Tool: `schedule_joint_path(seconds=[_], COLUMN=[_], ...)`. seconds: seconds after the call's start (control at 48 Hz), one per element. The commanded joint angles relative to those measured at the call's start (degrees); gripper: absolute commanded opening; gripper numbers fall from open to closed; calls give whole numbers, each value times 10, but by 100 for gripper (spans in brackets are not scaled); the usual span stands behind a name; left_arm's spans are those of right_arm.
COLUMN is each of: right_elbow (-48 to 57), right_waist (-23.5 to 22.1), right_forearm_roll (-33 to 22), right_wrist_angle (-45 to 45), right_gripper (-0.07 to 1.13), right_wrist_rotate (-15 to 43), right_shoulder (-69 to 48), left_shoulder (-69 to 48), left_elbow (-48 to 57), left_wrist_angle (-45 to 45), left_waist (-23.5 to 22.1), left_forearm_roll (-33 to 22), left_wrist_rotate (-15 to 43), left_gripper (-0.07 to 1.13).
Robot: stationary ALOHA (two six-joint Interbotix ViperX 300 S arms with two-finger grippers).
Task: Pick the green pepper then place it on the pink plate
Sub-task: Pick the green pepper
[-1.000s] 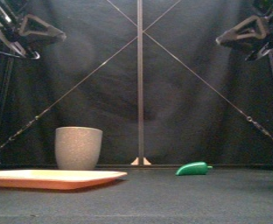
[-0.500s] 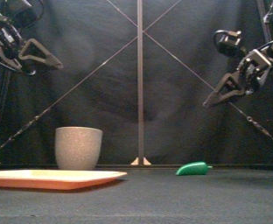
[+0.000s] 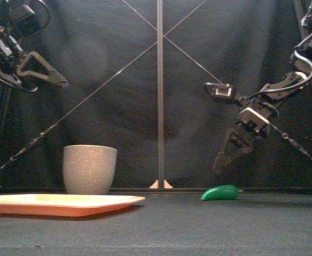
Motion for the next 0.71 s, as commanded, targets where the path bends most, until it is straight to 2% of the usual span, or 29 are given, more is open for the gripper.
schedule_joint_path(seconds=[0.021, 0.292, 0.521, 0.708], right_elbow=[-35, -62, -50, -44], right_waist=[-13, -27, -28, -25], right_forearm_roll=[-22, -48, -45, -26], right_wrist_angle=[18, 58, 61, 67], right_gripper=[89, 89, 88, 78], right_wrist_rotate=[1, -1, 4, 4], right_shoulder=[32, 59, 59, 59], left_shoulder=[2, 2, 3, 3], left_elbow=[-5, 1, 4, 2], left_wrist_angle=[-4, -5, -5, -5], left_waist=[2, 2, 2, 2], left_forearm_roll=[0, -15, -29, -29], left_wrist_rotate=[-3, -3, -1, -1], left_gripper=[11, 11, 11, 11])
